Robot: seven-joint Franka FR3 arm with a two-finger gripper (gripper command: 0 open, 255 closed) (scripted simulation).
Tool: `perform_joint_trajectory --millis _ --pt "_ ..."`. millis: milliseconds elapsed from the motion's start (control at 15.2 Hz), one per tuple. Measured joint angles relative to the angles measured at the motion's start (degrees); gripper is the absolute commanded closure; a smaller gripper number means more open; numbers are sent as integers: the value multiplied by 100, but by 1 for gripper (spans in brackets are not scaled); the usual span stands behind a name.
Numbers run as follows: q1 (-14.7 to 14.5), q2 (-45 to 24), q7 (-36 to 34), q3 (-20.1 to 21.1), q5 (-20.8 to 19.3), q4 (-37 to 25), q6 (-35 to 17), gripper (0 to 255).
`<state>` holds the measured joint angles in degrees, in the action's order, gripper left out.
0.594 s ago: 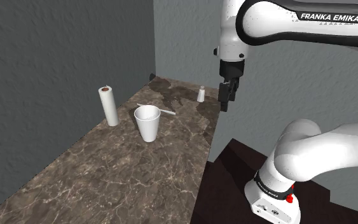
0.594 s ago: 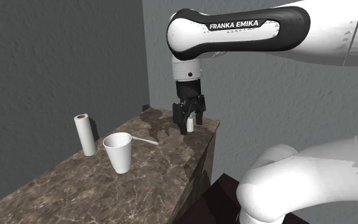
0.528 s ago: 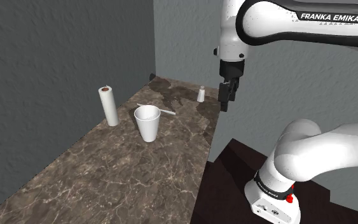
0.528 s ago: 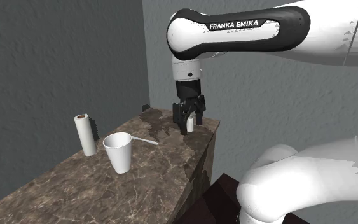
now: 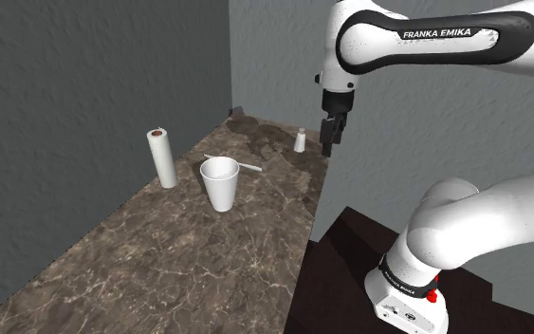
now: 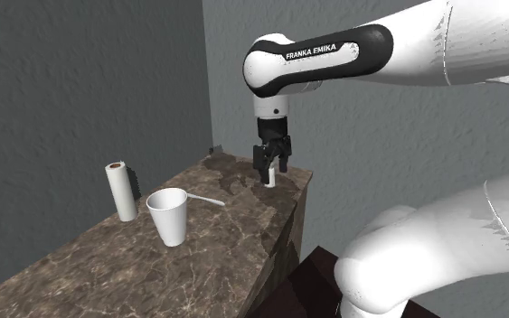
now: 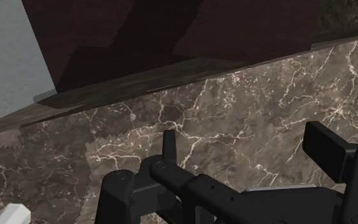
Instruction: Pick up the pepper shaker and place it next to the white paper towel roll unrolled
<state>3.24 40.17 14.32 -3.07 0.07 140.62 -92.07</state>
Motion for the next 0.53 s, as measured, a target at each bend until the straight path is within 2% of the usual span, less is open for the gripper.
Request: perform_joint_trajectory --millis 528 --pt "195 -1288 989 -772 -300 -401 -1134 0"
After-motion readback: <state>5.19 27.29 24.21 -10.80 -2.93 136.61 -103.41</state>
